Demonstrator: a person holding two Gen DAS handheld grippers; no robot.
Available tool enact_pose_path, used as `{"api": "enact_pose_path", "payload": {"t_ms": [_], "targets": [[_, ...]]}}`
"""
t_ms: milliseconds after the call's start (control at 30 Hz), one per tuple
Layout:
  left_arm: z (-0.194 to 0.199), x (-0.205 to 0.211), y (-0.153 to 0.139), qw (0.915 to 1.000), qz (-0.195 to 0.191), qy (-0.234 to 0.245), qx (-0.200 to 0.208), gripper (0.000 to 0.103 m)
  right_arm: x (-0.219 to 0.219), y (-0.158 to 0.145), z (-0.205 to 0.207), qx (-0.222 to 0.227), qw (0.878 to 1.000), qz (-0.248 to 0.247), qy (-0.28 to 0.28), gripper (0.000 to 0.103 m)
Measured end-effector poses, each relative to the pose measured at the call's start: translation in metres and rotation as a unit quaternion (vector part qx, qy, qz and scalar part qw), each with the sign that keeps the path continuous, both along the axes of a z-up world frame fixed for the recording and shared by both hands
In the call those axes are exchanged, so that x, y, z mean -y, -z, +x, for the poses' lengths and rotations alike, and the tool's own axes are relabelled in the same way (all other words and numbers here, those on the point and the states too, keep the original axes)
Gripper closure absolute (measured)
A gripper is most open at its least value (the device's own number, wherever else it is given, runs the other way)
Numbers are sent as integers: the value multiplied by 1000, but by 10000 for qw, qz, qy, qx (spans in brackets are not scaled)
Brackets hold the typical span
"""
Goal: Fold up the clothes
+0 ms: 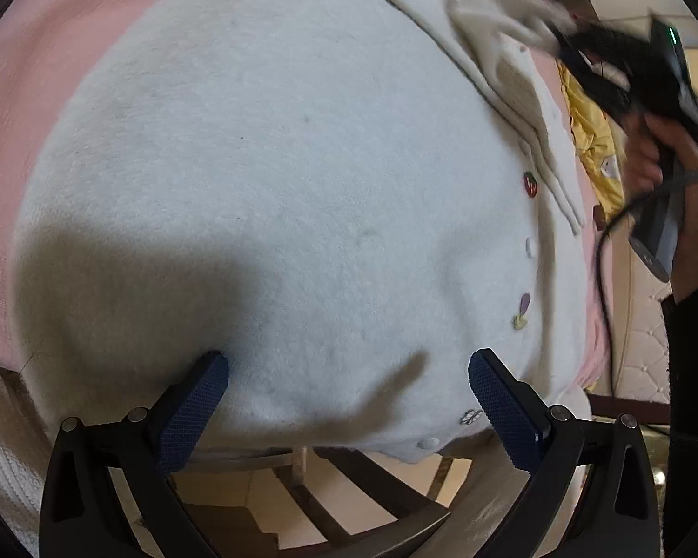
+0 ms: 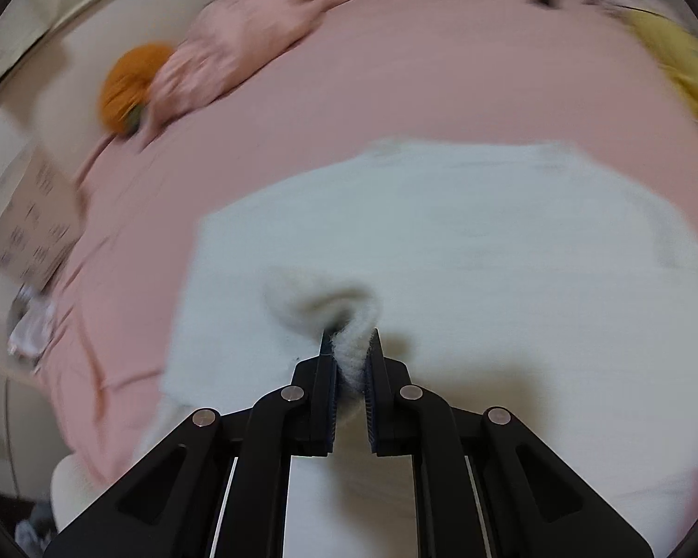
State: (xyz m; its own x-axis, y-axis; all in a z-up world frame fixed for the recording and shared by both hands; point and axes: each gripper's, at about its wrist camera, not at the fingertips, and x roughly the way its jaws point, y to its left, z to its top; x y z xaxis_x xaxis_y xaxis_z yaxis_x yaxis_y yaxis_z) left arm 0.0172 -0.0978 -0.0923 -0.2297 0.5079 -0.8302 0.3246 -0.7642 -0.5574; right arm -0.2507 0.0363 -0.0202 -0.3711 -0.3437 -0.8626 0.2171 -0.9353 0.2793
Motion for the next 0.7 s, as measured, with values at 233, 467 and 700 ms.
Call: {"api": "enact_pose_path", "payload": {"t_ms": [233,467,700], "targets": [[-10,0,-4,9997,-228,66,16,0,-232,-15,17,-233,9809,1076,1603,93],[-9,-1,-1,9961,-811,343,58,0,-443,-29,54,-153,9193,2274,3208,93],[-15,-24,3,9856,-1495,758,228,0,-600,-47,106,-114,8653,2910,4080,93]]}}
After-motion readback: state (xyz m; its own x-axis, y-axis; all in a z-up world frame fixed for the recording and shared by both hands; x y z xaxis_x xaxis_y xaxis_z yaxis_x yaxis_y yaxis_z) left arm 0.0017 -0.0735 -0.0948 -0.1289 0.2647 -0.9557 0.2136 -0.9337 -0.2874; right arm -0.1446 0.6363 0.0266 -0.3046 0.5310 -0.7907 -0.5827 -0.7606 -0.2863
